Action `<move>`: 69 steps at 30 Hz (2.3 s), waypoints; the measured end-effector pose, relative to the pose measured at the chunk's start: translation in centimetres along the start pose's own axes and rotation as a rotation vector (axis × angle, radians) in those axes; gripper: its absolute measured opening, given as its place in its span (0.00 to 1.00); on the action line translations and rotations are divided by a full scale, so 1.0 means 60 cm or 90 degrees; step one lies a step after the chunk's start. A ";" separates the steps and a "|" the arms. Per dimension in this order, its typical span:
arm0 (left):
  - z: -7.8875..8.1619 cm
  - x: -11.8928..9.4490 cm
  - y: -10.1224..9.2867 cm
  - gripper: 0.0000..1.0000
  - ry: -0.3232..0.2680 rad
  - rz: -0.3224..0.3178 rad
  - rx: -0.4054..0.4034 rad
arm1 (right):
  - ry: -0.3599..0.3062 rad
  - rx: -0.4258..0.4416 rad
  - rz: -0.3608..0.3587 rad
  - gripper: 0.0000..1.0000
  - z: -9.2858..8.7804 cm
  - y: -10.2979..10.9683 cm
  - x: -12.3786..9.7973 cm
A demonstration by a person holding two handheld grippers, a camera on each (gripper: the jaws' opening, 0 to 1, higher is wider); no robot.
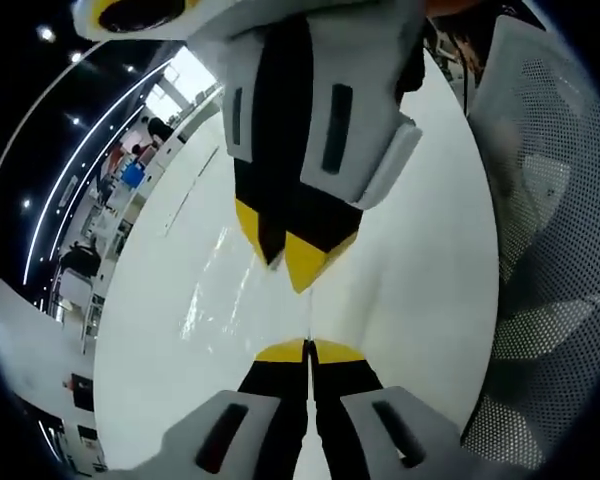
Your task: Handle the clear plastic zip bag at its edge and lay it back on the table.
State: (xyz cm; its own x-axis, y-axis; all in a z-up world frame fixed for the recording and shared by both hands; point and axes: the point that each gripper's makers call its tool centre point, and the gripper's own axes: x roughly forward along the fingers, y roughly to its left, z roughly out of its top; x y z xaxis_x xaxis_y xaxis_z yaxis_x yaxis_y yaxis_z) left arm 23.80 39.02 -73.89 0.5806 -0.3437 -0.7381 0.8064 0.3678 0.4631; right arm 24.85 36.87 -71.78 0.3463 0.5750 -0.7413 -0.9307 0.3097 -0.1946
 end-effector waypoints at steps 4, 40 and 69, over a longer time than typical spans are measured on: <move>0.001 0.010 0.001 0.00 0.000 -0.001 0.013 | -0.026 0.031 -0.021 0.10 -0.010 -0.006 -0.017; -0.003 0.037 -0.005 0.13 -0.003 -0.058 -0.039 | -0.041 0.186 -0.070 0.15 -0.073 -0.012 -0.049; -0.080 -0.059 0.014 0.30 -0.048 0.002 -0.281 | -0.087 0.276 -0.085 0.32 -0.100 -0.031 -0.075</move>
State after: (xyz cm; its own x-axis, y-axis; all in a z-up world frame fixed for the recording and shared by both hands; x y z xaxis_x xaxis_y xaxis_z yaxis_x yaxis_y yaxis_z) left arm 21.91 44.67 -73.22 0.6032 -0.3975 -0.6915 0.6883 0.6975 0.1995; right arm 24.31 29.16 -71.93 0.4988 0.5943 -0.6308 -0.7523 0.6583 0.0254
